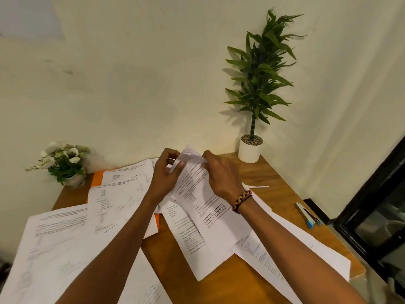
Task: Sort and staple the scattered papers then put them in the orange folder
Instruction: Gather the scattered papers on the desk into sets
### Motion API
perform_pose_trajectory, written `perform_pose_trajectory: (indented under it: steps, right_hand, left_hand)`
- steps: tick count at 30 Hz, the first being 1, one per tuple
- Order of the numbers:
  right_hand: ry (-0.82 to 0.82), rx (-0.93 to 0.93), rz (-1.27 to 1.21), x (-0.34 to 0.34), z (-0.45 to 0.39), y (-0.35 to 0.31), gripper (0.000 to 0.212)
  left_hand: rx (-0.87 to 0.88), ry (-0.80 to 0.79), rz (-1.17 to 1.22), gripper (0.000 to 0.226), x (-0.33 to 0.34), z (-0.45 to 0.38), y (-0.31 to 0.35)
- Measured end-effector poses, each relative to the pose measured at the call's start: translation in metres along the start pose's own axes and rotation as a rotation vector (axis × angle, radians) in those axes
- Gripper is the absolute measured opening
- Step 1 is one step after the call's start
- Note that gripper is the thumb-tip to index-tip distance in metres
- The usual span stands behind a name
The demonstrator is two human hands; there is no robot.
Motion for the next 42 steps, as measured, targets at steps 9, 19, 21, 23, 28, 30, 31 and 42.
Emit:
perform_pose_trajectory:
  steps: [9, 19, 21, 23, 28, 30, 31, 42]
  right_hand:
    - [-0.067, -0.074, 0.073, -0.008, -0.024, -0.030, 0.028]
    - [-0.358, -0.006, 0.036, -0.011, -0.049, -0.040, 0.036]
    - [-0.460, 0.046, -0.020, -0.011, -0.052, -0.032, 0.038]
    - [-0.514, 0.076, -0.057, -0.008, -0.054, -0.024, 0.038]
    - [-0.421, 0.073, -0.194, -0.002, -0.058, -0.017, 0.039]
    - [-0.384, 0.079, -0.305, -0.005, -0.059, -0.015, 0.041]
    - [-0.365, 0.077, -0.363, -0.009, -0.058, -0.015, 0.041]
    - [-0.340, 0.412, -1.046, 0.026, -0.022, -0.004, 0.024]
  left_hand:
    - [0.117, 0.044, -0.494, 0.029, -0.027, 0.003, -0.003]
    - [0.085, 0.044, -0.248, 0.016, -0.056, 0.001, 0.011]
    - [0.090, 0.065, -0.243, 0.016, -0.063, 0.000, 0.014]
    - [0.104, 0.060, -0.247, 0.021, -0.069, 0.000, 0.017]
    - [0.023, 0.111, -0.304, 0.025, -0.091, -0.004, 0.017]
    - [-0.059, 0.229, -0.201, 0.030, -0.106, 0.003, 0.010]
    - [-0.113, 0.280, -0.117, 0.034, -0.111, 0.009, 0.005]
    - [-0.362, 0.260, 0.340, 0.034, -0.055, 0.052, -0.002]
Point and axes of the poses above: each hand's wrist, its own z-axis away from the middle knuckle, its own x-axis out of the palm, y = z × x, the point moved 4 cm from there along -z, towards the middle knuckle, and after that the axes turned 8 degrees about x, right-handed, at the moved point
